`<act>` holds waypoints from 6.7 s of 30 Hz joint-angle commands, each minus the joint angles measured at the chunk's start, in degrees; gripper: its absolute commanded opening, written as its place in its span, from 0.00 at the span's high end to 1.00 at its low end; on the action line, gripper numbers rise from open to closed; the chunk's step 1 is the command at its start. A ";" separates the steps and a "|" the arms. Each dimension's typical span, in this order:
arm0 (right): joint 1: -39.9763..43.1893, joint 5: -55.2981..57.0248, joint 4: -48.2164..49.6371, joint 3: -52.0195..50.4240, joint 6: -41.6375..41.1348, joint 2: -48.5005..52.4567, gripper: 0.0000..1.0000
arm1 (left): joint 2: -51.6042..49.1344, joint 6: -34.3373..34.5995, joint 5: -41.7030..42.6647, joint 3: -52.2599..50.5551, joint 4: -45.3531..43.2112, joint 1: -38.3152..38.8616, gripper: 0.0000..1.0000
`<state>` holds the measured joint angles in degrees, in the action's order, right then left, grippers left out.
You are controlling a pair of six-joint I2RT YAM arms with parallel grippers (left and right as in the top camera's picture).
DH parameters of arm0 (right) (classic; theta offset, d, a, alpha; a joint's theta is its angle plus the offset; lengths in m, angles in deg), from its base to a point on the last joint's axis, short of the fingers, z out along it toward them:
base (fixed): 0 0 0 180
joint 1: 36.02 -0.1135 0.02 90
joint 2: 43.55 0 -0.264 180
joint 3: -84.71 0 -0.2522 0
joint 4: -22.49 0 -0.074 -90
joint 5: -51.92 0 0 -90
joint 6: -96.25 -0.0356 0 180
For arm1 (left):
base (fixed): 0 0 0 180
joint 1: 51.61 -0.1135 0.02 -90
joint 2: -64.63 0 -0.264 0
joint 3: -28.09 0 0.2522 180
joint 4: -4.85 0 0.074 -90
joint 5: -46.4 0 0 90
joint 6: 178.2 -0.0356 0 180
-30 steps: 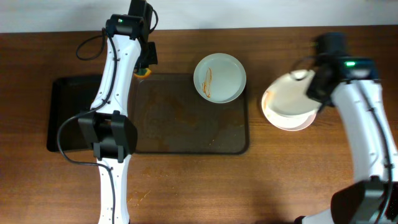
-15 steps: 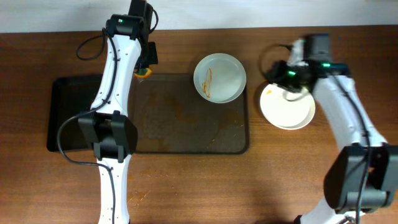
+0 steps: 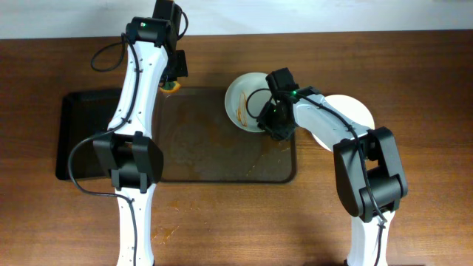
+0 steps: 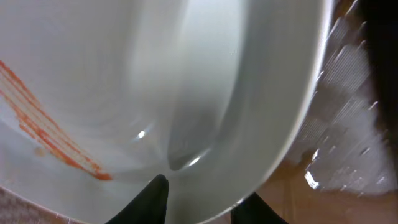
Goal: Clean dirty plates on tray and stack at the side
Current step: 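Drag the last plate to tray center with the right gripper, then scrub the last plate with the sponge in the left gripper, then lift the last plate with the right gripper and stack it on the pile, then return the sponge to the black tray with the left gripper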
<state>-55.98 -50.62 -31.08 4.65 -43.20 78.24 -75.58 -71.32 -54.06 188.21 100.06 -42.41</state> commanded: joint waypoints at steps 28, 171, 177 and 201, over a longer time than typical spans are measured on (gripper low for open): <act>-2.38 3.50 -17.49 18.05 53.05 6.93 0.65 | 0.37 -0.50 0.24 0.94 -0.17 -0.35 0.99; 31.26 5.07 -14.51 -2.12 31.67 -13.77 0.20 | 1.36 -5.73 6.73 5.64 12.11 -20.87 0.99; 25.46 0.79 -16.09 4.26 32.76 -13.75 0.15 | 0.87 3.13 -5.44 -5.77 11.58 -24.35 0.96; 23.74 4.17 -25.00 16.79 32.72 -51.89 0.02 | 10.36 -2.19 12.22 9.38 15.28 -15.58 0.01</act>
<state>-31.90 -47.19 -56.00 21.02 -10.85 25.92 -66.09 -72.59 -42.43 197.11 115.28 -57.89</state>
